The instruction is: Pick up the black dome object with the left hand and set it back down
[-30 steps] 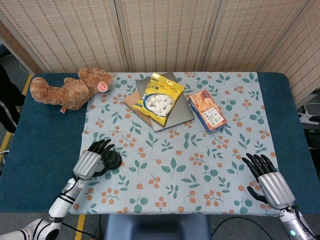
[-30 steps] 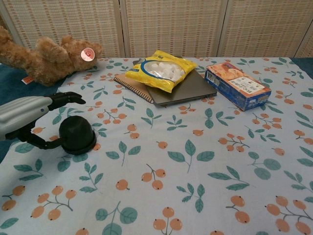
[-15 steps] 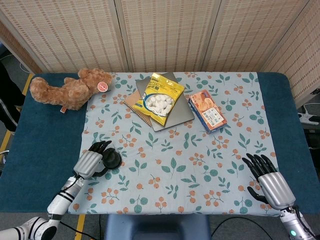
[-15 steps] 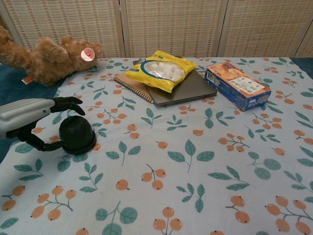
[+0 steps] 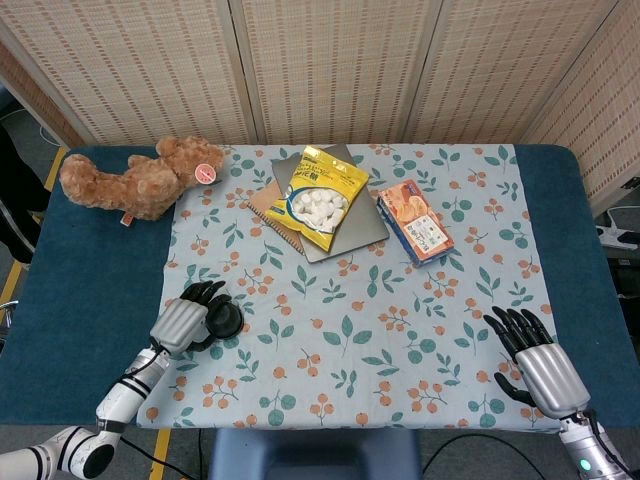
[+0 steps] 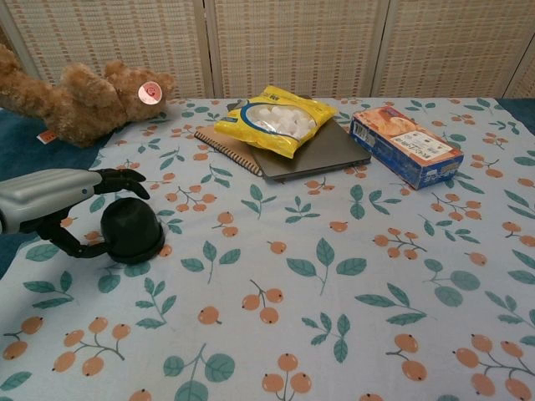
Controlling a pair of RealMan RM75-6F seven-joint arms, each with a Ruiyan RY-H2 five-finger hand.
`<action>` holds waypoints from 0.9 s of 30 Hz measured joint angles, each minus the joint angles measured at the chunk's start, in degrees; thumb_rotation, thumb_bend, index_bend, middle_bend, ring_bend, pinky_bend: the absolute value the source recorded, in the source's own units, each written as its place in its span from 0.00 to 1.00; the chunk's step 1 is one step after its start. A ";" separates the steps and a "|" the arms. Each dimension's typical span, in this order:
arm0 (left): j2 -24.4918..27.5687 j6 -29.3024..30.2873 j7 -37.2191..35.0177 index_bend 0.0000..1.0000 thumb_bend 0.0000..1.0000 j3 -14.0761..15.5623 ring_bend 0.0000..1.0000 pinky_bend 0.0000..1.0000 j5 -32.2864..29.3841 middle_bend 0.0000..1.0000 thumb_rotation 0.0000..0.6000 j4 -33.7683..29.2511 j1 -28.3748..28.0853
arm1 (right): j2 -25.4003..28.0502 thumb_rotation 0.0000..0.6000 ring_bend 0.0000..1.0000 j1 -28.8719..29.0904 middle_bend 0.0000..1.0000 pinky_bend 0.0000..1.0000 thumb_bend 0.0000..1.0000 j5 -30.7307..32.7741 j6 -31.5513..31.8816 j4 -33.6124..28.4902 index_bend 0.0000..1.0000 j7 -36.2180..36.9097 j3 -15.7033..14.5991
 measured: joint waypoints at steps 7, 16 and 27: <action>-0.02 -0.28 1.04 0.26 0.35 -0.34 0.00 0.08 -1.06 0.00 1.00 0.00 -0.56 | -0.05 1.00 0.00 0.07 0.00 0.00 0.22 0.35 -0.25 -0.04 0.00 -0.21 0.13; -0.87 2.22 -0.55 0.53 0.37 -0.28 0.00 0.06 0.31 0.13 1.00 1.26 -0.14 | -0.17 1.00 0.00 0.12 0.00 0.00 0.22 0.53 -0.44 -0.09 0.00 -0.53 0.16; -0.19 6.78 -4.13 0.58 0.39 -0.06 0.00 0.06 4.23 0.16 1.00 0.32 0.66 | -0.25 1.00 0.00 0.12 0.00 0.00 0.22 0.68 -0.45 -0.11 0.00 -0.66 0.22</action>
